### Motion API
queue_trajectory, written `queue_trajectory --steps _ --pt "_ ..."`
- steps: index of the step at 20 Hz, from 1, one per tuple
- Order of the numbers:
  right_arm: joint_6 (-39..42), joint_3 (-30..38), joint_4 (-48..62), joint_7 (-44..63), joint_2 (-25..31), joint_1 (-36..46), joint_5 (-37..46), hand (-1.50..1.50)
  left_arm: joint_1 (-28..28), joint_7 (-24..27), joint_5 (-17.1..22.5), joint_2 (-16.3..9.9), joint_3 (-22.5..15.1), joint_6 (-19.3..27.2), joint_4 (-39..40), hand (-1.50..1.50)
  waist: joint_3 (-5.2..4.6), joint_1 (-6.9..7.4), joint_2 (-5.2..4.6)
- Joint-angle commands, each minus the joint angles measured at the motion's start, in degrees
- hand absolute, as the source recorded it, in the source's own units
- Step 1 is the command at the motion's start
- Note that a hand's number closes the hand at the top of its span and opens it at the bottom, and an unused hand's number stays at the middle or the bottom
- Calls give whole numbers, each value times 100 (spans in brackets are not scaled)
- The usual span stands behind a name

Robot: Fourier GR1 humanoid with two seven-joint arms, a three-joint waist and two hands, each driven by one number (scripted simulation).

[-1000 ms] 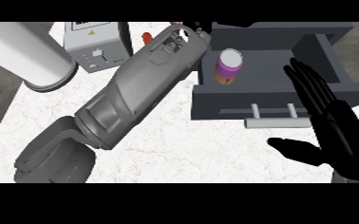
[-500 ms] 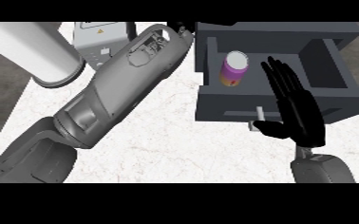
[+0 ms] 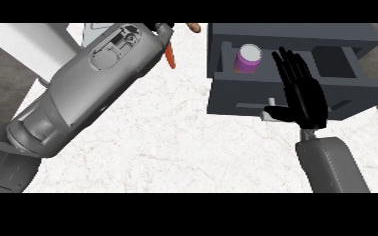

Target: Pick up the can, place it into the drawer and close the drawer

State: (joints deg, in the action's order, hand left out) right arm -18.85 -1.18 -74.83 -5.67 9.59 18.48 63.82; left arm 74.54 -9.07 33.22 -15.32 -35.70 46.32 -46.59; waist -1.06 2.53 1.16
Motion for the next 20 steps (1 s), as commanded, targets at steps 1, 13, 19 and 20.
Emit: queue_trajectory --steps 1,13,19,20 --pt "-481 112 1167 -16 -155 229 239 -150 -222 -323 -87 -418 -62 -84 -579 -150 113 98 -104" --pt "-1718 919 3383 -160 -33 2144 384 -150 -1067 -574 -198 -980 -38 -213 -1625 -150 120 263 -196" --pt "-1988 1160 4431 5 71 3069 555 -150 -1742 -627 -331 -1166 -137 -151 -2339 -150 115 307 -194" --pt "-2319 1132 4637 49 -103 3171 660 -150 -1696 -562 -417 -1126 -72 -101 -2281 -150 116 192 -205"
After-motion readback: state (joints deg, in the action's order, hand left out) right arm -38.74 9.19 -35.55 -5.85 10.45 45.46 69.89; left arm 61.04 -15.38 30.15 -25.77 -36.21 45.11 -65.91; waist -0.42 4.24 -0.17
